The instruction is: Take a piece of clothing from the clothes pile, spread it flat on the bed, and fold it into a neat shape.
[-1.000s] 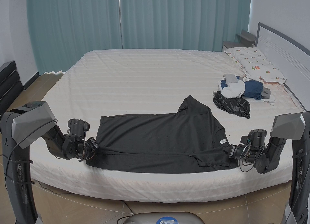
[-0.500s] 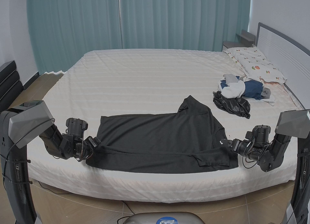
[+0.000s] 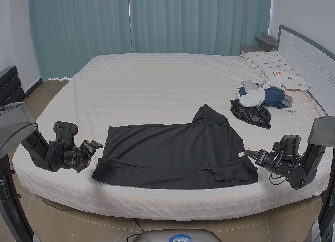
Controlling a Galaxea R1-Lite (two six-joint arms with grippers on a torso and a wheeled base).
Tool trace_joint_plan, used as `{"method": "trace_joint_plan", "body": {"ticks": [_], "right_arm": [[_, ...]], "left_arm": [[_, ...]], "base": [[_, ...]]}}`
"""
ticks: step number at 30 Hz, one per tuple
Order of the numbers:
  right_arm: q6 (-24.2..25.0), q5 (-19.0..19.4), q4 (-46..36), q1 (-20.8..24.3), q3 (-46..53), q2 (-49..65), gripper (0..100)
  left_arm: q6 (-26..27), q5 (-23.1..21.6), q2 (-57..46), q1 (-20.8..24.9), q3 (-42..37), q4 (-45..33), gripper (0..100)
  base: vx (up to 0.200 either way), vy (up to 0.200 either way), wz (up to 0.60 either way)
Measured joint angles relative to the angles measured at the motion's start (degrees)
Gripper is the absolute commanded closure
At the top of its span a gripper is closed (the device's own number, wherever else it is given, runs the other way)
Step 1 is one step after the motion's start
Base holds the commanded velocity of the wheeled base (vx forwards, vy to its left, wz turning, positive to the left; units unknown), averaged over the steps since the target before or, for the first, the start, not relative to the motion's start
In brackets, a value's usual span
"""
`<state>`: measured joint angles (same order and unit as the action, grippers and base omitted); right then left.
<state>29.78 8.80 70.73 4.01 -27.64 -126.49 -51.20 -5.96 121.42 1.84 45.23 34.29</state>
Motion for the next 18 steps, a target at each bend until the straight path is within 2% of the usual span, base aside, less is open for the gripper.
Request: {"method": "trace_joint_plan", "body": {"ticks": [9, 18], "right_arm": [[0.1, -0.4, 0.3, 1.5, 1.4, 1.4, 0], [0.1, -0.4, 0.3, 2.3, 1.5, 1.5, 0]], "left_arm": [[-0.3, -0.4, -1.5, -0.5, -0.7, 0.2, 0], [-0.3, -0.4, -1.3, -0.5, -0.7, 0.4, 0]], "base": [[0.2, 0.0, 0.0], [0.0, 0.0, 0.0]]}}
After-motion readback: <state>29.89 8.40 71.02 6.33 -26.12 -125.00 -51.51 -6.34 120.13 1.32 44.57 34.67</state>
